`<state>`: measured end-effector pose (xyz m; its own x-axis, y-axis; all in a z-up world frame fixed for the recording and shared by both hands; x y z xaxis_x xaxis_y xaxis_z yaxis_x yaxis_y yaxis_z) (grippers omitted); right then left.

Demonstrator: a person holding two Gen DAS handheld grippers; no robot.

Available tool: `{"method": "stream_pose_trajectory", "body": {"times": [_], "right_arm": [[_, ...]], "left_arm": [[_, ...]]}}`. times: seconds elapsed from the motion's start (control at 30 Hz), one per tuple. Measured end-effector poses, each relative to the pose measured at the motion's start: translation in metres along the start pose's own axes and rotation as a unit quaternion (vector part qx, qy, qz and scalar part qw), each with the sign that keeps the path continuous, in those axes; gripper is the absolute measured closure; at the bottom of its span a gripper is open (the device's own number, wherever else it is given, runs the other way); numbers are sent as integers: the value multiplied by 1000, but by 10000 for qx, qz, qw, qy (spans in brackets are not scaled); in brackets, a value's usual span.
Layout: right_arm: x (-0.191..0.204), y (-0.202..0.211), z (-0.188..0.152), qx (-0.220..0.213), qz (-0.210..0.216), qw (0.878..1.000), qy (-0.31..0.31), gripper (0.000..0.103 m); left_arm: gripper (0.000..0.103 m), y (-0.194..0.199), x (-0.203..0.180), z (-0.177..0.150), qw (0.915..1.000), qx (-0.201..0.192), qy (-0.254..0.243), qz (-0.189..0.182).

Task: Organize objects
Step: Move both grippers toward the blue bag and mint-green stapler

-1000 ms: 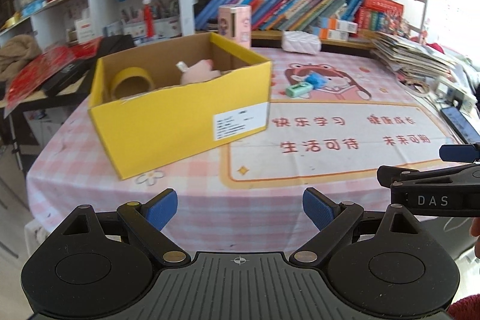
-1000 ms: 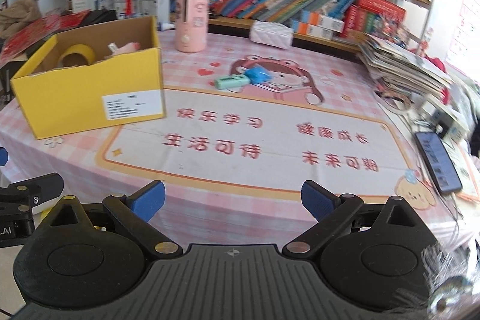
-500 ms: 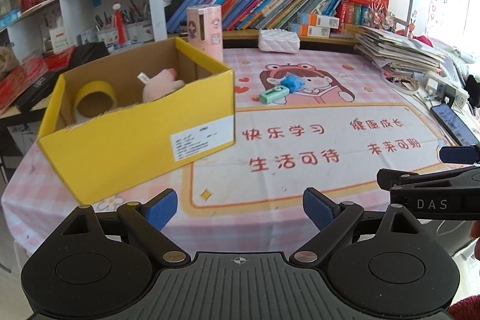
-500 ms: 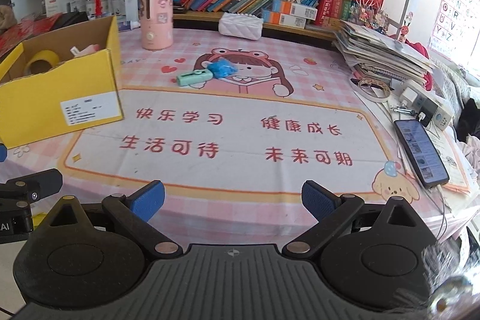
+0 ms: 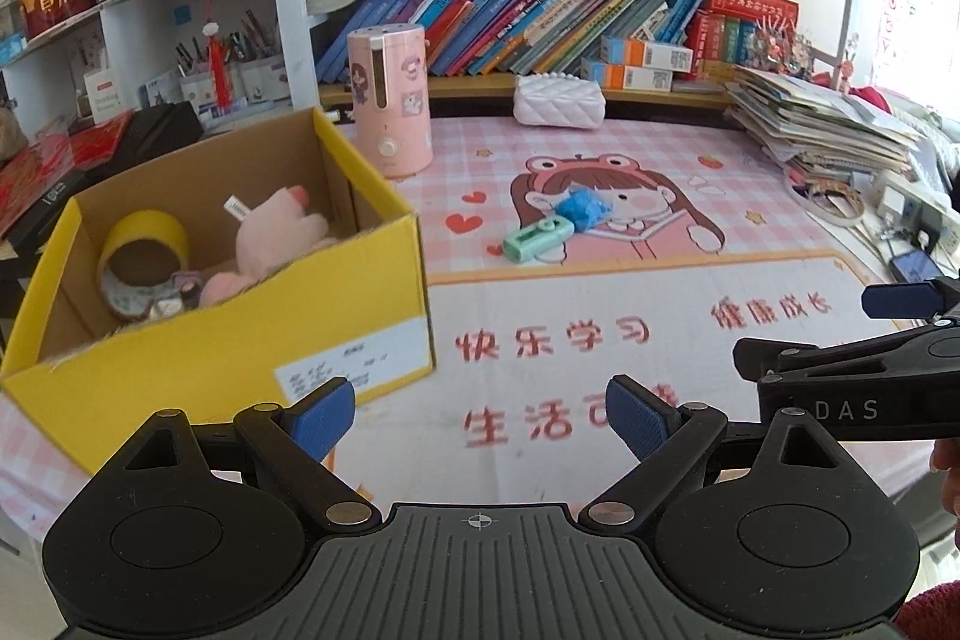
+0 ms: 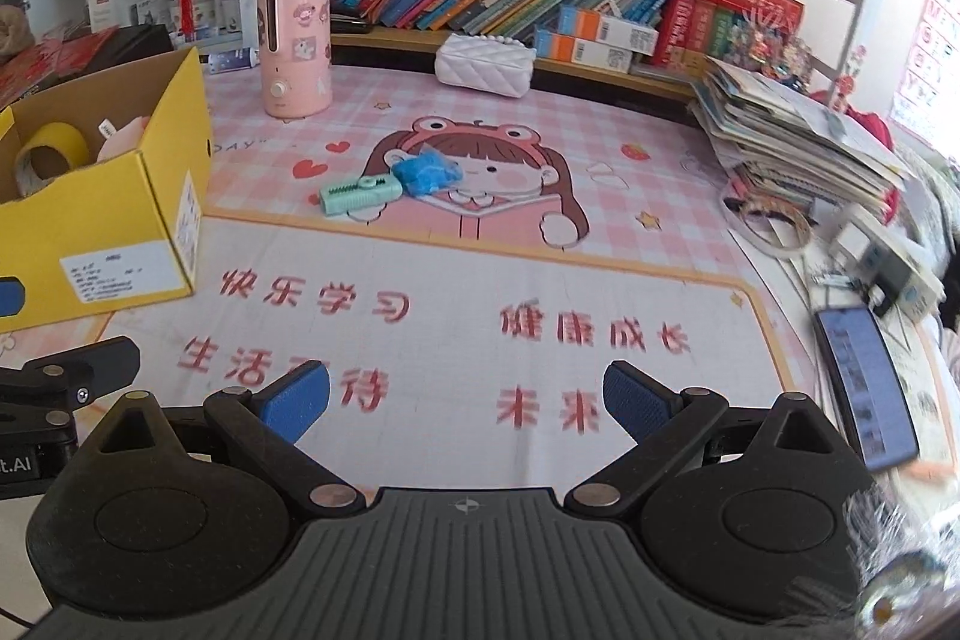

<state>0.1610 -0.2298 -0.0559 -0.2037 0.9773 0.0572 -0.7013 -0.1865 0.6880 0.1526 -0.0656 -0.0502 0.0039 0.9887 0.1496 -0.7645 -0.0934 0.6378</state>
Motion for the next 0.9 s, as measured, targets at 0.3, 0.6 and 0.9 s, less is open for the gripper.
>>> {"method": "stream_pose_trajectory", "body": {"times": [0.3,0.6,0.9], "right_arm": [[-27,-28,29,-13,235,9996,160,5],[-55,-49,44,47,551,9983,168,7],[-78,-65,54,43,797,9967,154,17]], "left_arm": [[10,-22,-23,22,9999,20,59,134],[10,-35,-50,38,9998,-74,71,154],[14,-54,-71,49,9995,24,-54,319]]}}
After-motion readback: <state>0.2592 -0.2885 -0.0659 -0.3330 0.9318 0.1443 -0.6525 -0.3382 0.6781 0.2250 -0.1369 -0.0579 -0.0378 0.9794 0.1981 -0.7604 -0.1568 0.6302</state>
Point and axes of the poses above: each gripper's, at about its wrist camera, not at the fingertips, and y roughly against the way its jaws point, x to its left, z to its top, the point moved 5 cm from there along -y, roughly the way its jaws point, and after that the axes turned 12 degrees about z, right-handed, at the moved point
